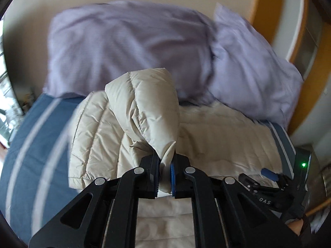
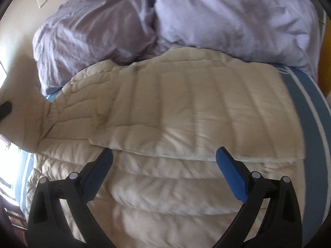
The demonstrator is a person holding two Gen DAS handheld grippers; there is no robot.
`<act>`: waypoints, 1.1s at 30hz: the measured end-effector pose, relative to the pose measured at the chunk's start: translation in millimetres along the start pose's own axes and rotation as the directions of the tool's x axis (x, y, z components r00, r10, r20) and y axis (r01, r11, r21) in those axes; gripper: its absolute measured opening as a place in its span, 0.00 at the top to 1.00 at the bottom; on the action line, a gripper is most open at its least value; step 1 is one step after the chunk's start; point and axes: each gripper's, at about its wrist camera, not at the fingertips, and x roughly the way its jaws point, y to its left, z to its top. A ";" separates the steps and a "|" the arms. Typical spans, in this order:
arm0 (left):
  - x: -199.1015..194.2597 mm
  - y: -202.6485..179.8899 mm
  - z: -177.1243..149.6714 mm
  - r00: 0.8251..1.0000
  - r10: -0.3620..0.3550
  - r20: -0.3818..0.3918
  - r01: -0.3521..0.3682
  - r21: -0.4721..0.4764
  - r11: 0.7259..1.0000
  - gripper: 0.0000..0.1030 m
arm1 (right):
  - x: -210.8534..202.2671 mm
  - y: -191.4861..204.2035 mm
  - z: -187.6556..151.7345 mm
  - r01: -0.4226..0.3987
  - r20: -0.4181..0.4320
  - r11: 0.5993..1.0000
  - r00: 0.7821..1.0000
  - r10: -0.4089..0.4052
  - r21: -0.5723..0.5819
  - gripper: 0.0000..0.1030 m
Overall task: Fold large clothes
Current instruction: 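Lay the sleeve across the jacket back and open the left tool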
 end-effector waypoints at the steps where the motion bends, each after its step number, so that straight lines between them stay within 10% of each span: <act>1: 9.1 -13.9 -1.6 1.000 -0.014 -0.018 0.015 0.020 1.000 0.93 | -1.9 -6.4 -1.0 0.007 0.004 1.000 1.000 -0.007 0.008 0.03; 10: 57.3 -79.7 -13.9 0.988 -0.070 -0.140 0.085 0.104 0.991 0.80 | -5.8 -40.1 -9.6 0.026 0.009 0.999 1.000 -0.027 0.046 0.03; 14: 43.5 -87.3 -9.7 0.995 -0.058 -0.083 0.070 0.142 0.987 0.44 | -7.3 -42.7 -10.1 0.018 0.015 0.999 1.000 -0.019 0.049 0.03; 33: 108.9 -61.7 -27.4 0.973 0.146 -0.180 -0.126 0.121 0.985 0.44 | -14.6 -33.3 -15.0 0.007 0.057 1.000 0.998 -0.007 0.000 0.03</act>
